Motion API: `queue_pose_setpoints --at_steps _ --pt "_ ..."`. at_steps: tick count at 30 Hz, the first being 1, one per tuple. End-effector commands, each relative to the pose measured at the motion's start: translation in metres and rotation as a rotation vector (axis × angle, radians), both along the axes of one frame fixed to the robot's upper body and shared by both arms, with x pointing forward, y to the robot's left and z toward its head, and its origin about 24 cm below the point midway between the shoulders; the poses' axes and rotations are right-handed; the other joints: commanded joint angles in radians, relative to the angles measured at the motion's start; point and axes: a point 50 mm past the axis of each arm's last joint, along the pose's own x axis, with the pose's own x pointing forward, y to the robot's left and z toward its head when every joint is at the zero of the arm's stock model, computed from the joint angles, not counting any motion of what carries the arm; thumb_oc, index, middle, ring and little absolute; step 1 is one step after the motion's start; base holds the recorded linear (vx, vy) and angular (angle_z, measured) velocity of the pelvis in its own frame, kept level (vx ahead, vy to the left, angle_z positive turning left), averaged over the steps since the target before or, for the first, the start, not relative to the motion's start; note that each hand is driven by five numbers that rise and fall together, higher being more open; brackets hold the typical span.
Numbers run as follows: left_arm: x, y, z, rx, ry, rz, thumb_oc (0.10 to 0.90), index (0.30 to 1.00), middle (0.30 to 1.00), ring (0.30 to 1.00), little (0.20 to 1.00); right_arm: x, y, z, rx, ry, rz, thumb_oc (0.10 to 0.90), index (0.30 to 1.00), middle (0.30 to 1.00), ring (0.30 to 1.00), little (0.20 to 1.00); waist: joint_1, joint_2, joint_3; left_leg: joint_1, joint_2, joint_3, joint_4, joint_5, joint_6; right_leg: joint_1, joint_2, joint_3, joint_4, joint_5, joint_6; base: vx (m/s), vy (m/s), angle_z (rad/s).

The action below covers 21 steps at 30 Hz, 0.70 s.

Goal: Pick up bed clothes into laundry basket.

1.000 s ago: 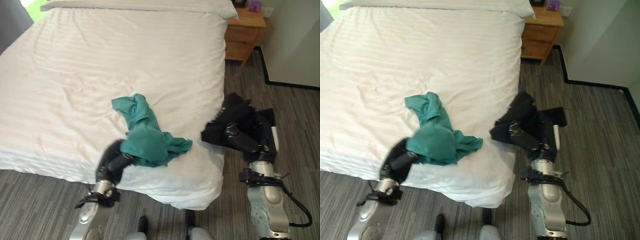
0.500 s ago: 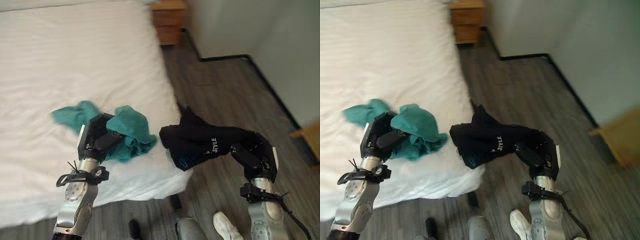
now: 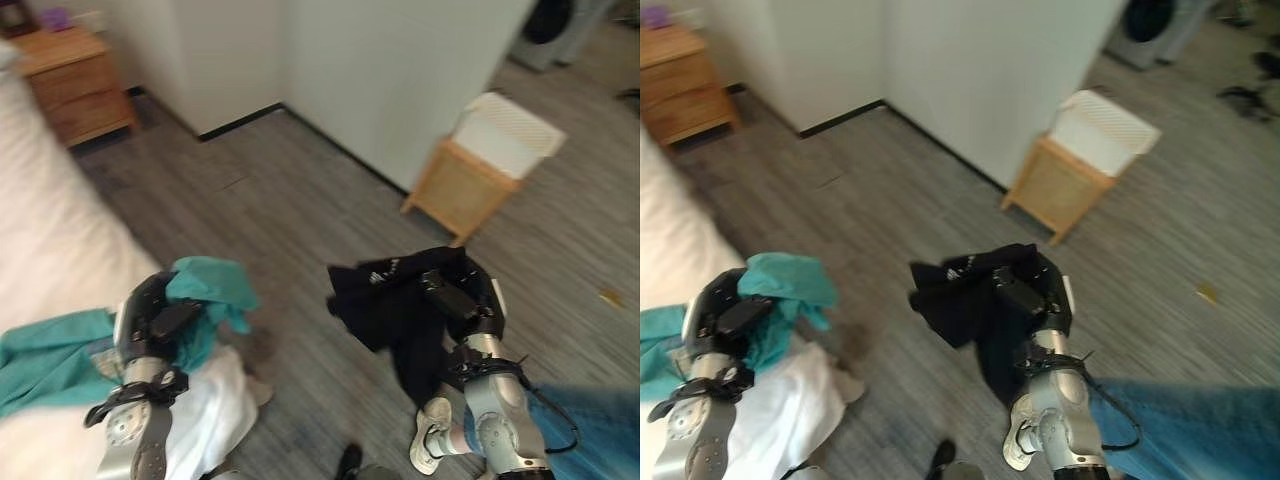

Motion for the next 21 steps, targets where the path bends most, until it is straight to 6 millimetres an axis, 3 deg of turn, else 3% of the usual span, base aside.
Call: queue_pose_setpoints --at_steps 1,3,4,5,6,7,8,10,12,18,19,21 --pt "0.032 -0.025 0.075 0.087 -0.402 -0.157 0.400 0.300 0.300 0.300 0.300 0.004 -0.015 0.085 -0.052 -0.422 -0.021 0.400 0.300 0.300 0.300 0.300 -0.028 0.037 0.031 -0.189 -0.216 -0.114 0.048 -0.077 0.078 0.109 -0.018 0.115 -0.048 -0.100 0.093 0.07 -0.192 -1.66" --pt "0.034 -0.027 0.079 0.109 -0.408 -0.170 0.400 0.300 0.300 0.300 0.300 0.003 -0.018 0.081 -0.065 -0.403 -0.037 0.400 0.300 0.300 0.300 0.300 -0.036 0.050 0.020 -0.175 -0.272 -0.171 0.007 -0.111 0.108 0.093 0.014 0.164 -0.046 -0.102 0.083 0.06 -0.076 -1.38" --pt "0.034 -0.026 0.082 0.120 -0.415 -0.164 0.400 0.300 0.300 0.300 0.300 0.002 -0.020 0.079 -0.067 -0.396 -0.048 0.400 0.300 0.300 0.300 0.300 -0.044 0.059 0.016 -0.160 -0.278 -0.175 -0.029 -0.118 0.120 0.089 0.028 0.184 -0.048 -0.099 0.082 -0.02 0.006 -0.84" --pt "0.037 -0.029 0.086 0.138 -0.430 -0.168 0.400 0.300 0.300 0.300 0.300 -0.001 -0.023 0.078 -0.066 -0.397 -0.072 0.400 0.300 0.300 0.300 0.300 -0.058 0.075 0.010 -0.140 -0.275 -0.161 -0.105 -0.090 0.137 0.073 0.043 0.188 -0.043 -0.082 0.085 0.03 0.025 -0.62" --pt "0.037 -0.029 0.086 0.138 -0.428 -0.168 0.400 0.300 0.300 0.300 0.300 -0.002 -0.023 0.078 -0.066 -0.395 -0.072 0.400 0.300 0.300 0.300 0.300 -0.054 0.076 0.008 -0.127 -0.273 -0.159 -0.115 -0.099 0.137 0.079 0.045 0.190 -0.043 -0.092 0.084 -0.06 0.070 -0.95" --pt "0.041 -0.029 0.093 0.166 -0.455 -0.172 0.400 0.300 0.300 0.300 0.300 -0.009 -0.030 0.069 -0.072 -0.359 -0.110 0.400 0.300 0.300 0.300 0.300 -0.085 0.087 0.000 -0.108 -0.265 -0.131 -0.150 -0.080 0.145 0.074 0.050 0.188 -0.053 -0.085 0.089 -0.02 0.042 -0.85" --pt "0.041 -0.029 0.093 0.166 -0.454 -0.172 0.400 0.300 0.300 0.300 0.300 -0.010 -0.030 0.069 -0.072 -0.359 -0.111 0.400 0.300 0.300 0.300 0.300 -0.084 0.087 -0.001 -0.105 -0.265 -0.131 -0.156 -0.077 0.144 0.075 0.050 0.188 -0.054 -0.084 0.089 -0.05 0.076 -0.76" --pt "0.050 -0.031 0.100 0.166 -0.487 -0.153 0.400 0.300 0.300 0.300 0.300 -0.023 -0.043 0.047 -0.050 -0.278 -0.203 0.400 0.300 0.300 0.300 0.300 -0.123 0.094 -0.024 -0.078 -0.269 -0.130 -0.207 -0.073 0.159 0.081 0.049 0.191 -0.058 -0.086 0.091 0.07 0.058 -0.24" --pt "0.049 -0.030 0.100 0.175 -0.488 -0.147 0.400 0.300 0.300 0.300 0.300 -0.030 -0.043 0.039 -0.032 -0.249 -0.204 0.400 0.300 0.300 0.300 0.300 -0.146 0.097 -0.034 -0.062 -0.271 -0.122 -0.228 -0.074 0.164 0.084 0.048 0.204 -0.055 -0.092 0.092 0.06 0.043 0.09" --pt "0.046 -0.035 0.088 0.134 -0.442 -0.180 0.400 0.300 0.300 0.300 0.300 -0.025 -0.035 0.041 -0.004 -0.265 -0.152 0.400 0.300 0.300 0.300 0.300 -0.157 0.106 -0.047 -0.039 -0.272 -0.114 -0.236 -0.086 0.173 0.085 0.051 0.233 -0.050 -0.101 0.090 0.06 0.031 -0.13" --pt "0.077 -0.085 0.074 0.042 -0.366 -0.443 0.400 0.300 0.300 0.300 0.300 -0.017 -0.032 0.026 -0.065 -0.157 -0.161 0.400 0.300 0.300 0.300 0.300 -0.132 0.139 -0.050 0.003 -0.234 -0.097 -0.281 -0.080 0.163 0.068 -0.005 0.148 -0.011 -0.094 0.132 0.02 0.010 -0.12" --pt "0.078 -0.083 0.074 0.051 -0.364 -0.440 0.400 0.300 0.300 0.300 0.300 -0.015 -0.030 0.026 -0.053 -0.161 -0.157 0.400 0.300 0.300 0.300 0.300 -0.130 0.138 -0.049 0.004 -0.238 -0.094 -0.278 -0.083 0.167 0.065 -0.010 0.153 -0.008 -0.093 0.135 0.00 0.040 0.07"
